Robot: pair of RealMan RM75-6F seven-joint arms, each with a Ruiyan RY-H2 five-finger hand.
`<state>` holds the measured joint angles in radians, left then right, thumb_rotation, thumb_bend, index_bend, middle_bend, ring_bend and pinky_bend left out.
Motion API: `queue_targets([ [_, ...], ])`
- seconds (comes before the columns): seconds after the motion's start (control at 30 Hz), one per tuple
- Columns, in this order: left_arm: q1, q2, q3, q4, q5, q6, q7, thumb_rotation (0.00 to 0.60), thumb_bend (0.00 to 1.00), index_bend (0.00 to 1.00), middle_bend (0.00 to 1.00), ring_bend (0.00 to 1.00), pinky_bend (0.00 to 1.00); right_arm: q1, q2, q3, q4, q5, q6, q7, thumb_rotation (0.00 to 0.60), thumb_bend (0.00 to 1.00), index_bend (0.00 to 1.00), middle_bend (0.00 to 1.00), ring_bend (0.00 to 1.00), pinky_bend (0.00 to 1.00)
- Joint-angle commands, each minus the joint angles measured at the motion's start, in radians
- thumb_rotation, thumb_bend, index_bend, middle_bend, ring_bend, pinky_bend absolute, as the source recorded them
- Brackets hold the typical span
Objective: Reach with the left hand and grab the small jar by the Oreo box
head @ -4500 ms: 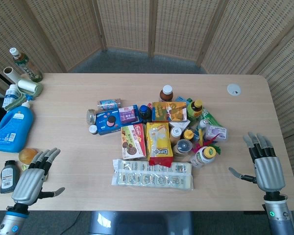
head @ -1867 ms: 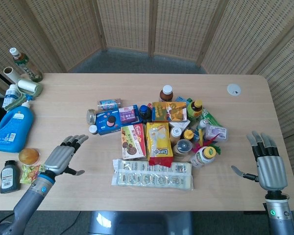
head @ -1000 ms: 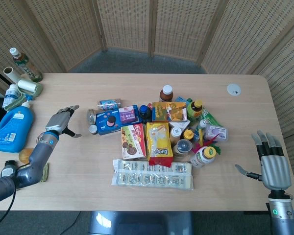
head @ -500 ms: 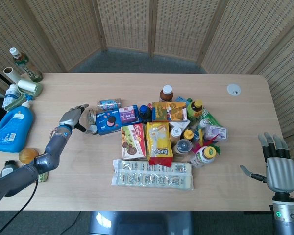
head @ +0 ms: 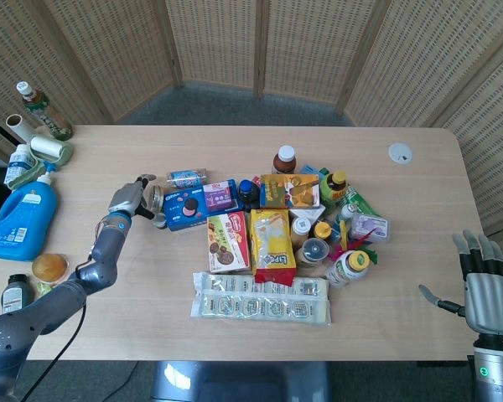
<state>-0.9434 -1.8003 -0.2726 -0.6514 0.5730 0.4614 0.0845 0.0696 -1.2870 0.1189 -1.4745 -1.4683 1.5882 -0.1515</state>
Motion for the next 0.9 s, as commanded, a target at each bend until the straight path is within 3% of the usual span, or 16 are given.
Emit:
queue_targets([
  [0.03,0.001,-0.023,-0.024,0.021,-0.011,0.021,-0.010,0.600,0.19,0.33,0.32,0.74,0.37,-0.001,0.001,0.000,-0.002,-0.001,0.001,-0.001,0.339,0.15,0.00,0.00,0.00,0.00],
  [0.33,0.034,-0.024,-0.056,0.038,0.017,0.032,-0.037,0.600,0.18,0.42,0.41,0.80,0.46,0.000,0.000,0.003,-0.006,0.000,-0.006,0.002,0.343,0.15,0.00,0.00,0.00,0.00],
  [0.53,0.063,-0.004,-0.083,0.023,0.019,0.022,-0.068,0.600,0.18,0.47,0.50,0.88,0.57,0.004,-0.003,0.005,-0.007,-0.003,-0.009,-0.001,0.339,0.15,0.00,0.00,0.00,0.00],
  [0.9,0.134,0.124,-0.119,-0.175,0.150,0.112,-0.164,0.600,0.16,0.47,0.51,0.88,0.57,0.007,-0.007,0.007,-0.008,-0.009,-0.011,0.002,0.342,0.15,0.00,0.00,0.00,0.00],
])
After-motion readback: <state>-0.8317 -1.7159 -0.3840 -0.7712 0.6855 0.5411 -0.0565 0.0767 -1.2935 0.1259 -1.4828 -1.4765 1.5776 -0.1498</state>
